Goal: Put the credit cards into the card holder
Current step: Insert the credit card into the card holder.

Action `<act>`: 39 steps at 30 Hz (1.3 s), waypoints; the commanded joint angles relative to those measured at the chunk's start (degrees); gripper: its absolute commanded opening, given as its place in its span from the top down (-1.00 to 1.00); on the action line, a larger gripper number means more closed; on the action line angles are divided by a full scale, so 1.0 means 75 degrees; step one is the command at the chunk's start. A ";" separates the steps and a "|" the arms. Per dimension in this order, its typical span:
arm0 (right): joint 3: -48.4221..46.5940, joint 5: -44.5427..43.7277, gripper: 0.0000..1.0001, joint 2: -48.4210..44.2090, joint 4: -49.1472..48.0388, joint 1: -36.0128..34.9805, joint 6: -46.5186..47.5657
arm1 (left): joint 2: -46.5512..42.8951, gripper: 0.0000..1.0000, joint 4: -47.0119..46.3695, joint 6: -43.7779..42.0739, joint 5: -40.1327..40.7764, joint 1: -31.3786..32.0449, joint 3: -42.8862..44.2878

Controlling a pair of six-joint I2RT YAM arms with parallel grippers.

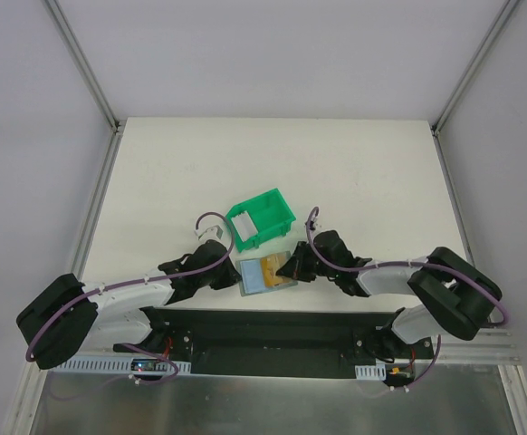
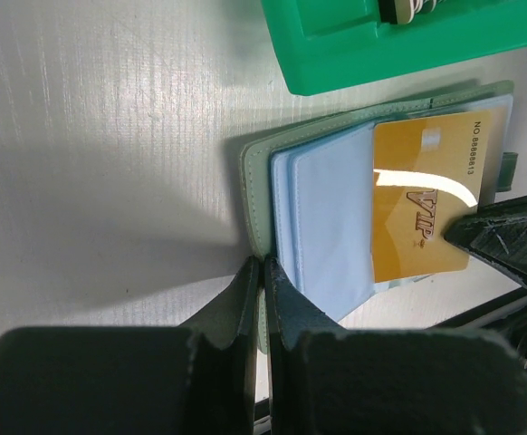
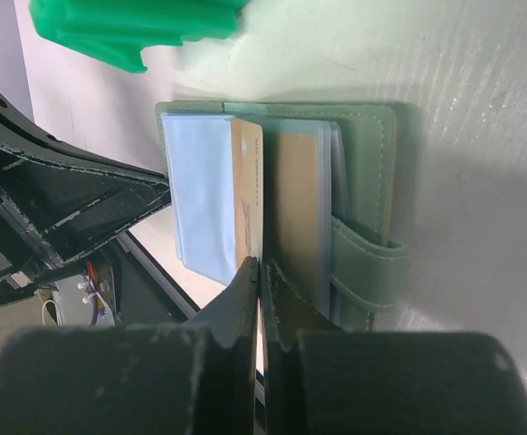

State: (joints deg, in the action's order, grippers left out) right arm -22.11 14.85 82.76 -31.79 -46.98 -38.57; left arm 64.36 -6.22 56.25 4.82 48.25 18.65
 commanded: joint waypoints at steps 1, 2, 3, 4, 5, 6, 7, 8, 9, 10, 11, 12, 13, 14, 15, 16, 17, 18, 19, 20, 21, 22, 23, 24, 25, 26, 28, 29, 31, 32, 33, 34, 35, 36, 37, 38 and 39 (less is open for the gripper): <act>0.0182 0.0059 1.00 0.0180 -0.0285 -0.0076 -0.0166 | -0.0038 1.00 0.0021 0.0059 0.0107 -0.0082 0.0021; 0.0182 0.0070 1.00 0.0203 -0.0285 -0.0087 -0.0166 | -0.0061 1.00 0.0021 0.0059 0.0119 -0.0070 0.0020; 0.0182 0.0071 0.99 0.0215 -0.0273 -0.0099 -0.0166 | -0.0073 1.00 0.0021 0.0059 0.0119 -0.0082 0.0009; 0.0205 0.0059 0.99 0.0215 -0.0273 -0.0111 -0.0166 | -0.0073 1.00 0.0021 0.0047 0.0119 -0.0070 0.0009; 0.0229 0.0012 0.99 0.0180 -0.0227 -0.0111 -0.0166 | -0.0073 1.00 0.0021 0.0047 0.0119 -0.0082 0.0009; 0.0229 -0.0023 0.99 0.0157 -0.0156 -0.0111 -0.0155 | -0.0062 1.00 0.0021 0.0035 0.0119 -0.0082 0.0009; 0.0217 0.0000 0.99 0.0133 -0.0086 -0.0111 -0.0131 | -0.0085 1.00 0.0021 0.0059 0.0119 -0.0070 0.0009; 0.0206 0.0023 1.00 0.0156 -0.0074 -0.0122 -0.0108 | -0.0062 1.00 0.0009 0.0070 0.0119 -0.0070 0.0009; 0.0229 -0.0011 0.99 0.0168 -0.0074 -0.0134 -0.0108 | -0.0073 1.00 0.0020 0.0070 0.0131 -0.0070 -0.0003; 0.0264 -0.0046 0.99 0.0157 -0.0074 -0.0157 -0.0119 | -0.0050 1.00 0.0021 0.0070 0.0119 -0.0070 0.0009; 0.0264 -0.0047 0.99 0.0145 -0.0074 -0.0158 -0.0108 | -0.0061 1.00 0.0021 0.0047 0.0119 -0.0082 0.0020; 0.0241 0.0000 0.99 0.0168 -0.0016 -0.0146 -0.0073 | -0.0050 1.00 0.0021 0.0047 0.0119 -0.0070 0.0032; 0.0194 0.0047 0.99 0.0226 0.0031 -0.0158 -0.0038 | -0.0061 1.00 0.0021 0.0047 0.0119 -0.0070 0.0044; 0.0159 0.0140 1.00 0.0308 0.0032 -0.0169 -0.0026 | -0.0050 1.00 0.0009 0.0047 0.0119 -0.0082 0.0044; 0.0124 0.0187 0.99 0.0355 0.0020 -0.0193 -0.0026 | -0.0061 1.00 0.0020 0.0047 0.0131 -0.0070 0.0032; 0.0124 0.0153 0.99 0.0379 0.0020 -0.0216 -0.0049 | -0.0073 1.00 0.0021 0.0047 0.0142 -0.0070 0.0032; 0.0112 0.0141 1.00 0.0379 0.0032 -0.0228 -0.0061 | -0.0073 1.00 0.0021 0.0035 0.0119 -0.0082 0.0032; 0.0100 0.0152 0.99 0.0379 0.0043 -0.0228 -0.0107 | -0.0073 1.00 0.0021 0.0035 0.0108 -0.0082 0.0044; 0.0077 0.0176 0.99 0.0379 0.0078 -0.0216 -0.0131 | -0.0073 1.00 0.0021 0.0024 0.0107 -0.0082 0.0044; 0.0042 0.0176 0.99 0.0379 0.0079 -0.0228 -0.0131 | -0.0085 1.00 0.0021 0.0035 0.0119 -0.0082 0.0032; 0.0030 0.0188 0.99 0.0402 0.0079 -0.0228 -0.0131 | -0.0097 1.00 0.0021 0.0035 0.0131 -0.0070 0.0021; 0.0018 0.0176 0.99 0.0426 0.0079 -0.0240 -0.0178 | -0.0097 1.00 0.0021 0.0047 0.0131 -0.0082 0.0020; 0.0018 0.0141 0.99 0.0449 0.0067 -0.0240 -0.0213 | -0.0085 1.00 0.0021 0.0047 0.0142 -0.0070 0.0020; -0.0017 0.0129 0.99 0.0461 0.0044 -0.0228 -0.0225 | -0.0085 1.00 0.0009 0.0047 0.0119 -0.0070 0.0020; -0.0087 0.0141 0.99 0.0496 0.0043 -0.0228 -0.0248 | -0.0085 1.00 0.0009 0.0047 0.0119 -0.0082 0.0020; -0.0157 0.0164 0.99 0.0543 0.0032 -0.0228 -0.0248 | -0.0073 1.00 0.0020 0.0047 0.0119 -0.0070 0.0020; -0.0298 0.0257 0.98 0.0695 -0.0050 -0.0240 -0.0283 | -0.0062 1.00 0.0020 0.0059 0.0119 -0.0070 0.0032; -0.0391 0.0316 0.98 0.0765 -0.0097 -0.0275 -0.0307 | -0.0062 1.00 0.0009 0.0047 0.0119 -0.0082 0.0044; -0.0543 0.0375 0.97 0.0894 -0.0144 -0.0345 -0.0342 | -0.0050 1.00 0.0009 0.0047 0.0107 -0.0082 0.0056; -0.0649 0.0410 0.96 0.0976 -0.0132 -0.0415 -0.0307 | -0.0073 1.00 0.0009 0.0047 0.0107 -0.0070 0.0044; -0.0731 0.0445 0.96 0.1058 -0.0098 -0.0462 -0.0272 | -0.0085 1.00 0.0009 0.0047 0.0096 -0.0070 0.0044; -0.0836 0.0469 0.95 0.1094 -0.0051 -0.0486 -0.0260 | -0.0097 1.00 0.0009 0.0047 0.0107 -0.0070 0.0044; -0.0907 0.0457 0.94 0.1129 -0.0004 -0.0497 -0.0225 | -0.0108 1.00 0.0009 0.0047 0.0096 -0.0070 0.0044; -0.0954 0.0446 0.93 0.1152 0.0008 -0.0521 -0.0213 | -0.0132 1.00 0.0009 0.0047 0.0096 -0.0070 0.0032; -0.1013 0.0434 0.93 0.1164 0.0055 -0.0544 -0.0167 | -0.0167 1.00 0.0020 0.0035 0.0096 -0.0082 0.0032; -0.1048 0.0434 0.92 0.1176 0.0148 -0.0556 -0.0132 | -0.0179 1.00 0.0009 0.0035 0.0096 -0.0082 0.0032; -0.1118 0.0399 0.90 0.1164 0.0230 -0.0579 -0.0096 | -0.0202 1.00 0.0009 0.0035 0.0107 -0.0082 0.0032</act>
State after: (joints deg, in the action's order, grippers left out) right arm -27.77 17.37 90.83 -32.36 -50.19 -40.97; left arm 64.07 -6.13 56.25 4.95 48.25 18.65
